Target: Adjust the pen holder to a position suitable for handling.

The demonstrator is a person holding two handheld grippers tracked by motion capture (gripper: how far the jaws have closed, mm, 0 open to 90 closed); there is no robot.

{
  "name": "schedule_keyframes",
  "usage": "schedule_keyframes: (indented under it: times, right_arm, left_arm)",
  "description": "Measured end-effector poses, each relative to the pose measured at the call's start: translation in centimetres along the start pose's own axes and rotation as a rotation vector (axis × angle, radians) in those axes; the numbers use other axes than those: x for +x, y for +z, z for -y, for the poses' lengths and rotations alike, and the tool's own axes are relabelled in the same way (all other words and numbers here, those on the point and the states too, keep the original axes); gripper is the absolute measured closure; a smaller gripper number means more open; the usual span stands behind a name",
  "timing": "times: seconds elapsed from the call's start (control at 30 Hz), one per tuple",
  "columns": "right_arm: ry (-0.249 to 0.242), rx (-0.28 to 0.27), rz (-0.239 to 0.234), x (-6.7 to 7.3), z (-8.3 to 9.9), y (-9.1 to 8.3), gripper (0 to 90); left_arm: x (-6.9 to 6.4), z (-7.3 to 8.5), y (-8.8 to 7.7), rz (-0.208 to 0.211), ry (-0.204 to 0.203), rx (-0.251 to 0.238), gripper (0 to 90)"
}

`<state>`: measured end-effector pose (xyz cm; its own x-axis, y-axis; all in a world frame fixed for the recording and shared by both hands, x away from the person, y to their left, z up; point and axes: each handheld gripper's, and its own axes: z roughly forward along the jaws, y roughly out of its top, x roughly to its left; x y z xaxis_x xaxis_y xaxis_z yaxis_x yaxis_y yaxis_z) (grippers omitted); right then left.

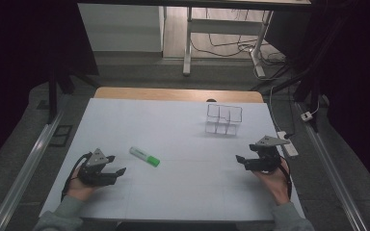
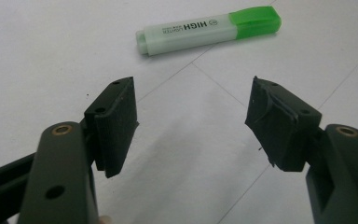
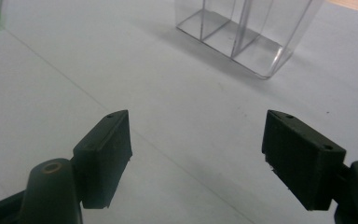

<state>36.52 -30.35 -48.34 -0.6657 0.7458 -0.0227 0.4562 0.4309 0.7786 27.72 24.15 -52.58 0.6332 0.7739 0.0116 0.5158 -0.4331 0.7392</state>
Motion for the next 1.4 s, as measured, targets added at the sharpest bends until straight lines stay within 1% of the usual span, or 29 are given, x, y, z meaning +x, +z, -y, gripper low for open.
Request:
schedule_keyframes:
  times: [0.1,0.23,0.3,0.33,0.47,0.5,0.57,0.67,0.73,0.83,0.93,1.0,1.07,1.1,1.17,1.2,1.23,1.33,1.4]
  right_arm:
    - [0.019,0.003,0.013,-0.5,-0.3,0.2,25.0]
    - [0.04,0.024,0.023,-1.0,-0.6,0.4,29.6]
    - [0.045,0.028,0.018,-1.2,-0.7,0.6,31.8]
    - [0.042,0.033,0.028,-1.3,-0.8,0.7,32.6]
    - [0.047,0.037,0.044,-1.7,-1.4,1.2,35.3]
    - [0.051,0.045,0.055,-1.8,-1.6,1.4,36.3]
    - [0.062,0.051,0.06,-1.9,-1.8,1.7,37.6]
    - [0.058,0.065,0.077,-2.2,-2.2,2.1,41.3]
    - [0.066,0.078,0.07,-2.4,-2.4,2.3,45.8]
    - [0.095,0.081,0.068,-2.7,-2.7,2.4,52.0]
    - [0.114,0.088,0.084,-3.1,-3.1,2.8,61.1]
    - [0.12,0.109,0.117,-3.3,-3.5,3.1,67.9]
    - [0.135,0.112,0.127,-3.8,-3.7,3.5,75.9]
    - [0.137,0.112,0.129,-4.0,-3.8,3.7,78.7]
    - [0.14,0.125,0.153,-4.5,-4.1,4.1,84.8]
    - [0.142,0.121,0.159,-4.7,-4.1,4.3,87.8]
    - [0.143,0.118,0.159,-5.0,-4.2,4.4,89.5]
    - [0.166,0.095,0.165,-5.8,-4.3,4.6,89.6]
    - [0.172,0.091,0.167,-6.1,-4.3,4.7,89.6]
  left_arm:
    - [0.1,0.0,0.1,0.0,-0.002,0.003,33.0]
    - [0.1,0.0,0.1,0.002,-0.002,0.006,33.0]
    - [0.1,0.0,0.1,0.003,-0.001,0.006,32.9]
    - [0.1,0.0,0.1,0.003,0.0,0.006,32.9]
    - [0.1,0.0,0.1,0.002,-0.003,0.007,32.6]
    - [0.1,0.0,0.2,0.003,-0.003,0.007,32.7]
    - [0.2,0.0,0.2,0.004,-0.003,0.009,32.6]
    - [0.1,0.0,0.2,0.006,-0.003,0.009,32.6]
    - [0.2,0.0,0.1,0.006,-0.005,0.006,32.6]
    - [0.2,0.0,-0.1,0.004,-0.011,-0.005,32.6]
    - [0.2,-0.1,0.0,0.005,-0.01,-0.007,32.6]
    - [0.2,-0.1,0.1,0.007,-0.005,-0.002,32.4]
    - [0.2,-0.1,0.1,0.009,-0.006,-0.003,32.4]
    - [0.2,-0.1,0.1,0.009,-0.006,-0.004,32.4]
    - [0.2,-0.1,0.1,0.008,-0.008,-0.004,32.4]
    - [0.3,-0.1,0.1,0.009,-0.008,-0.004,32.4]
    - [0.3,-0.1,0.1,0.009,-0.009,-0.003,32.4]
    - [0.3,-0.1,0.1,0.009,-0.01,-0.001,32.4]
    - [0.3,-0.1,0.1,0.01,-0.008,-0.001,32.3]
